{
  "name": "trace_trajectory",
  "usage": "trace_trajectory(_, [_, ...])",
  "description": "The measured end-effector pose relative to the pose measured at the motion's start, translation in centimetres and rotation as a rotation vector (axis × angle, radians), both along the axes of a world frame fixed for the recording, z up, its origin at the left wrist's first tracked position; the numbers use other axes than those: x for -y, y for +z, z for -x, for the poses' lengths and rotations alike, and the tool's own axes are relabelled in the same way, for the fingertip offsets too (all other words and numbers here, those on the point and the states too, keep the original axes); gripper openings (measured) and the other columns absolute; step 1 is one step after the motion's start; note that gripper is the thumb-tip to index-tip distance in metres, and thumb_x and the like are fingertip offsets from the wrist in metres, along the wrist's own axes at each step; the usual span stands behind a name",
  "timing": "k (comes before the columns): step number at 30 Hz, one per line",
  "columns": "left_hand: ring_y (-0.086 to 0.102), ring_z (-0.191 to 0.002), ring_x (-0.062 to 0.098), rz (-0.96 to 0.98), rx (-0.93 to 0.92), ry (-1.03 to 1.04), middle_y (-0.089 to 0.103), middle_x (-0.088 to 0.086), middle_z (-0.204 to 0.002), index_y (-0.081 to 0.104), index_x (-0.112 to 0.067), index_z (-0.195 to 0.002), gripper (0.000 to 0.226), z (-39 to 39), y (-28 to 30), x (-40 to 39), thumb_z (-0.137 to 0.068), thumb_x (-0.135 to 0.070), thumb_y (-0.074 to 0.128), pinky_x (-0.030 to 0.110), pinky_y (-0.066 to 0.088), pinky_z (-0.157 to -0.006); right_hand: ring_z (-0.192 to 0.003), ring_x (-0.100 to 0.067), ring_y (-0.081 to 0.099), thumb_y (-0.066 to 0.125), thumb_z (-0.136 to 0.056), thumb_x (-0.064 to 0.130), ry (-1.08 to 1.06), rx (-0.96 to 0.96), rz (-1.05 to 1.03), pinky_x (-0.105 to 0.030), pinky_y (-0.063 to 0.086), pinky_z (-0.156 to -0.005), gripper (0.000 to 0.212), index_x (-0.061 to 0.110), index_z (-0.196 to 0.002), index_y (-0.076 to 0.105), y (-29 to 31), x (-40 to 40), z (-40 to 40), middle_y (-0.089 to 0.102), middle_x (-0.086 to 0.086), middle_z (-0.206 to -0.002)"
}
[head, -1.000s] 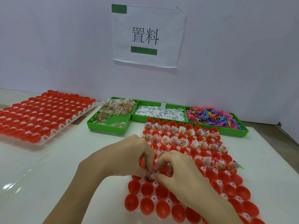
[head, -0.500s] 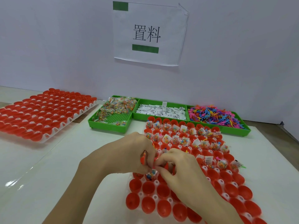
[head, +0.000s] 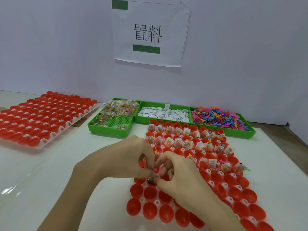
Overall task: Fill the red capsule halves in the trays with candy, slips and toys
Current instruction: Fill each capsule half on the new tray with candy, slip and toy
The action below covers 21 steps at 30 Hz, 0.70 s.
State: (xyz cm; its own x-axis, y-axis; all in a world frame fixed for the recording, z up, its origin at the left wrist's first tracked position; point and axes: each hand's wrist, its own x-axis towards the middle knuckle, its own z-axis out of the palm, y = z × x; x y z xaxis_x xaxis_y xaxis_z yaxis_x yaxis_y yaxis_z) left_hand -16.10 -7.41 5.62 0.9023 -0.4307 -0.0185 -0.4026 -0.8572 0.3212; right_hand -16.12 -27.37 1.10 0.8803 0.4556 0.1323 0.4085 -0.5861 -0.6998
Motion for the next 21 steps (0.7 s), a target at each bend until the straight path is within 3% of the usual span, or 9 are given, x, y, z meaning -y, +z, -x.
trace_trajectory(7, [0.059, -0.077, 0.008, 0.213, 0.078, -0.024, 0.064, -0.019, -0.077, 0.071, -0.034, -0.071, 0.025, -0.6, -0.2, -0.6, -0.092, -0.047, 0.069, 0.016, 0.043, -0.061, -0.062, -0.003, 0.054, 0.082, -0.081, 0.030, 0.026, -0.026, -0.087, -0.023, 0.052, -0.063, 0.026, 0.038, -0.096, 0.062, 0.1, 0.6, -0.2, 0.067, 0.010, -0.083])
trace_trajectory(11, [0.059, -0.072, 0.014, 0.237, 0.156, 0.076, 0.065, -0.017, -0.075, 0.076, -0.031, -0.074, 0.037, -1.2, -0.5, -1.5, -0.094, -0.057, 0.060, 0.021, 0.043, -0.060, -0.062, -0.003, 0.053, 0.078, -0.086, 0.029, 0.000, -0.003, -0.196, -0.018, 0.048, -0.061, 0.013, 0.038, -0.090, 0.070, 0.8, 1.3, -0.5, 0.067, 0.010, -0.083])
trace_trajectory(14, [0.058, -0.073, 0.008, 0.208, 0.264, 0.212, 0.064, -0.016, -0.074, 0.077, -0.031, -0.078, 0.040, -2.4, -1.5, -2.2, -0.095, -0.058, 0.054, 0.016, 0.040, -0.062, -0.066, -0.010, 0.058, 0.074, -0.090, 0.025, -0.048, 0.029, -0.271, -0.016, 0.048, -0.060, 0.013, 0.037, -0.085, 0.073, 1.2, 2.3, -1.2, 0.068, 0.011, -0.079])
trace_trajectory(16, [0.056, -0.078, 0.005, 0.186, 0.376, 0.357, 0.064, -0.014, -0.084, 0.076, -0.025, -0.087, 0.034, -3.4, -2.5, -2.9, -0.098, -0.049, 0.056, 0.020, 0.041, -0.069, -0.072, -0.012, 0.062, 0.072, -0.092, 0.023, -0.090, 0.056, -0.287, -0.018, 0.051, -0.063, 0.014, 0.035, -0.085, 0.073, 1.3, 3.0, -1.7, 0.069, 0.011, -0.079])
trace_trajectory(19, [0.054, -0.106, 0.019, 0.165, 0.482, 0.570, 0.065, -0.003, -0.104, 0.074, -0.017, -0.105, 0.024, -4.2, -4.0, -4.0, -0.101, -0.035, 0.060, 0.033, 0.046, -0.089, -0.074, -0.010, 0.065, 0.071, -0.093, 0.023, -0.131, 0.071, -0.317, -0.021, 0.054, -0.067, 0.013, 0.034, -0.085, 0.073, 1.2, 3.8, -2.3, 0.071, 0.012, -0.079])
trace_trajectory(21, [0.052, -0.118, 0.024, 0.131, 0.470, 0.651, 0.066, 0.003, -0.117, 0.071, -0.013, -0.117, 0.028, -4.5, -4.7, -4.6, -0.103, -0.032, 0.057, 0.038, 0.044, -0.100, -0.074, -0.008, 0.066, 0.072, -0.092, 0.024, -0.140, 0.075, -0.342, -0.020, 0.054, -0.068, 0.013, 0.035, -0.084, 0.074, 1.2, 4.2, -2.5, 0.072, 0.014, -0.079])
